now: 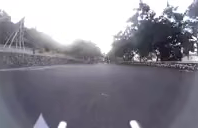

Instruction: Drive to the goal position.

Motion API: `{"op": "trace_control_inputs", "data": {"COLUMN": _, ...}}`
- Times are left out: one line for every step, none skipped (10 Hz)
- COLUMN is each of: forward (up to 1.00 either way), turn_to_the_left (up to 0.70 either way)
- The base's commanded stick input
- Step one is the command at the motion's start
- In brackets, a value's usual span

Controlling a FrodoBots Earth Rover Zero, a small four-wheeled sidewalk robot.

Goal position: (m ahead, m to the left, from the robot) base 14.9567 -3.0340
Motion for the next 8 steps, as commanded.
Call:
{"op": "trace_control_inputs", "data": {"forward": 0.7, "turn_to_the_left": 0.0}}
{"op": "trace_control_inputs", "data": {"forward": 0.7, "turn_to_the_left": 0.0}}
{"op": "trace_control_inputs", "data": {"forward": 0.7, "turn_to_the_left": 0.0}}
{"op": "trace_control_inputs", "data": {"forward": 0.7, "turn_to_the_left": 0.0}}
{"op": "trace_control_inputs", "data": {"forward": 0.7, "turn_to_the_left": 0.0}}
{"op": "trace_control_inputs", "data": {"forward": 0.7, "turn_to_the_left": 0.0}}
{"op": "trace_control_inputs", "data": {"forward": 0.7, "turn_to_the_left": 0.0}}
{"op": "trace_control_inputs", "data": {"forward": 0.7, "turn_to_the_left": 0.0}}
